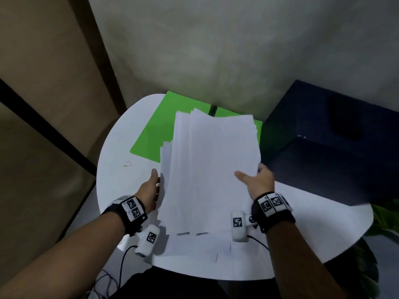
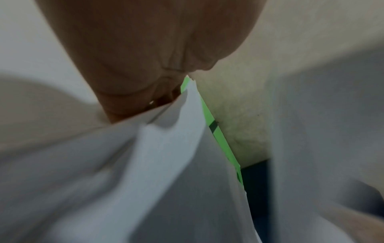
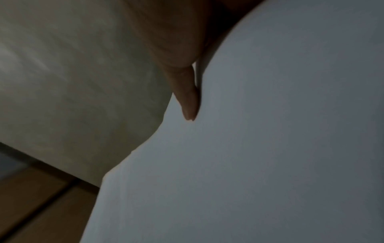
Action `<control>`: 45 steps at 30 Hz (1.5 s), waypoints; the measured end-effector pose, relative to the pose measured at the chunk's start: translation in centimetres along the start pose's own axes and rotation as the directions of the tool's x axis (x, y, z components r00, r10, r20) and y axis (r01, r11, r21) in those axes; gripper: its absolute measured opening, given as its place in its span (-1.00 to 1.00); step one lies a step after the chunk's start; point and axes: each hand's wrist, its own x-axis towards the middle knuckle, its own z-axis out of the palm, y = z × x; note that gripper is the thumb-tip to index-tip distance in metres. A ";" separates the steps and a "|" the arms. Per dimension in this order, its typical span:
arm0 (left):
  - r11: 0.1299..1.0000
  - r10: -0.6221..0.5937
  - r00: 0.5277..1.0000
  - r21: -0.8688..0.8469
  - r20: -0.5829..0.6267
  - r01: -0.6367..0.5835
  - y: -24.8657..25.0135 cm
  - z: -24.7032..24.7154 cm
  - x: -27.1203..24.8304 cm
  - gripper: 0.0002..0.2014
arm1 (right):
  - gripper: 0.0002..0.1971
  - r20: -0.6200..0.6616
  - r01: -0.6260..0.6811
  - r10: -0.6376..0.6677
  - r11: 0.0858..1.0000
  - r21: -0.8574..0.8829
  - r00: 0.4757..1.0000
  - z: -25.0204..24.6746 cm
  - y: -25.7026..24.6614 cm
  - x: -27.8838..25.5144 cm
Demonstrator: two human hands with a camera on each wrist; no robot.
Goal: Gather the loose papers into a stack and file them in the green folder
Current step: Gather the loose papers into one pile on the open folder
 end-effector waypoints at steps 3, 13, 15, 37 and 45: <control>0.999 -0.040 0.999 -0.033 -0.006 0.040 -0.2 0.2 1.1 -0.12 | -0.20 0.068 -0.118 0.154 0.919 -0.375 0.986 2.4 4.8 0.9; 0.669 0.397 0.915 0.707 -0.078 -0.230 -0.7 2.0 1.3 -0.65 | -0.25 0.198 -0.076 0.217 0.835 -0.545 0.956 5.3 7.6 -2.0; 0.682 0.476 0.879 0.645 -0.031 -0.346 -0.4 1.4 0.9 -0.60 | -0.19 0.207 -0.081 0.205 0.870 -0.486 0.957 4.3 7.5 -2.1; 0.652 0.727 0.676 0.189 0.119 -0.734 6.4 2.6 -5.4 -0.50 | -0.68 0.012 0.257 -0.271 0.925 0.281 0.963 0.5 -6.1 -5.2; 0.597 0.788 0.601 0.410 -0.135 -0.690 7.2 2.6 -4.4 -0.77 | 0.28 -0.020 -0.244 0.306 0.716 -0.654 0.952 4.4 4.9 -3.0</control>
